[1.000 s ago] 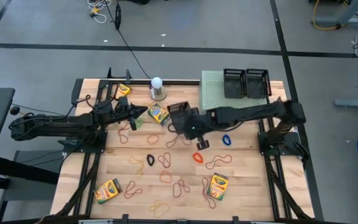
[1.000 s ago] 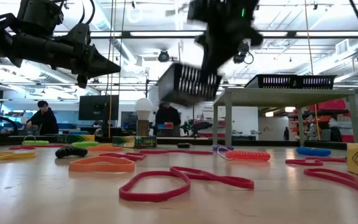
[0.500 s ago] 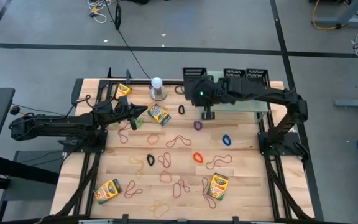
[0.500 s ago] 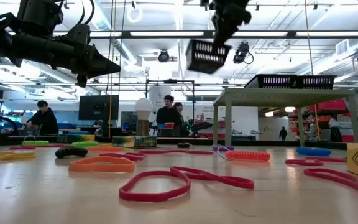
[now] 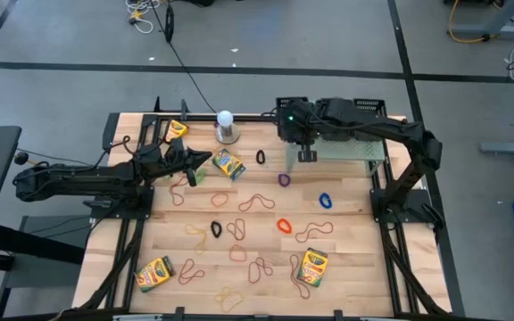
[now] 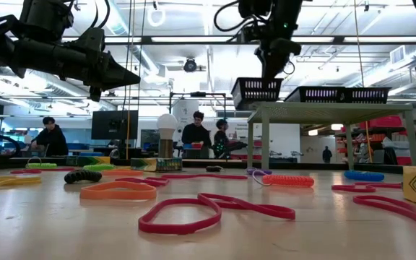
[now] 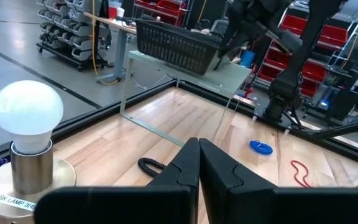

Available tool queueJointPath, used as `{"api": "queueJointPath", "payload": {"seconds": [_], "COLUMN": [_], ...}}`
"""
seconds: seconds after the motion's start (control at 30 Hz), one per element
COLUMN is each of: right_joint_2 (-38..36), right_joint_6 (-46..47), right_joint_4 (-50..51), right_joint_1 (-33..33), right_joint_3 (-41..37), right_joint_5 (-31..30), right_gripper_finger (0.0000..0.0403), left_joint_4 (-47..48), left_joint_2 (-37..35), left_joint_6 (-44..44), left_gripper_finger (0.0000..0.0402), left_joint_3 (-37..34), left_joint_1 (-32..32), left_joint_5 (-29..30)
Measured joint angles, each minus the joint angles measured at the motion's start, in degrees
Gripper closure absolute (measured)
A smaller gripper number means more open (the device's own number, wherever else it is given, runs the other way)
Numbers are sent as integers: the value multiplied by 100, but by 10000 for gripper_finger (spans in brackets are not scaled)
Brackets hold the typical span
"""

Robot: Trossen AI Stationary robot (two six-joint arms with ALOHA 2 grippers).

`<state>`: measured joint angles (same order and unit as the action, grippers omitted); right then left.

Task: Pick & Place Office Desk Supplies
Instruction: Put the basket on the shelf

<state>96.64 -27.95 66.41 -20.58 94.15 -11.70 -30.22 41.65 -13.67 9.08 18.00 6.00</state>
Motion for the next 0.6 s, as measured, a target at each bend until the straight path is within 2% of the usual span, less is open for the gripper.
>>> {"api": "queueJointPath", "payload": {"seconds": [0.27,0.6], "right_joint_2": [0,0], "right_joint_6": [29,207], "right_joint_4": [323,552], "right_joint_1": [-155,-153], "right_joint_3": [0,0], "right_joint_5": [121,-14], "right_gripper_finger": [390,386], "left_joint_4": [0,0], "left_joint_2": [0,0], "left_joint_6": [-3,-24], "left_gripper_finger": [394,394], "left_joint_3": [0,0], "left_joint_1": [0,0], "left_joint_5": [0,0]}}
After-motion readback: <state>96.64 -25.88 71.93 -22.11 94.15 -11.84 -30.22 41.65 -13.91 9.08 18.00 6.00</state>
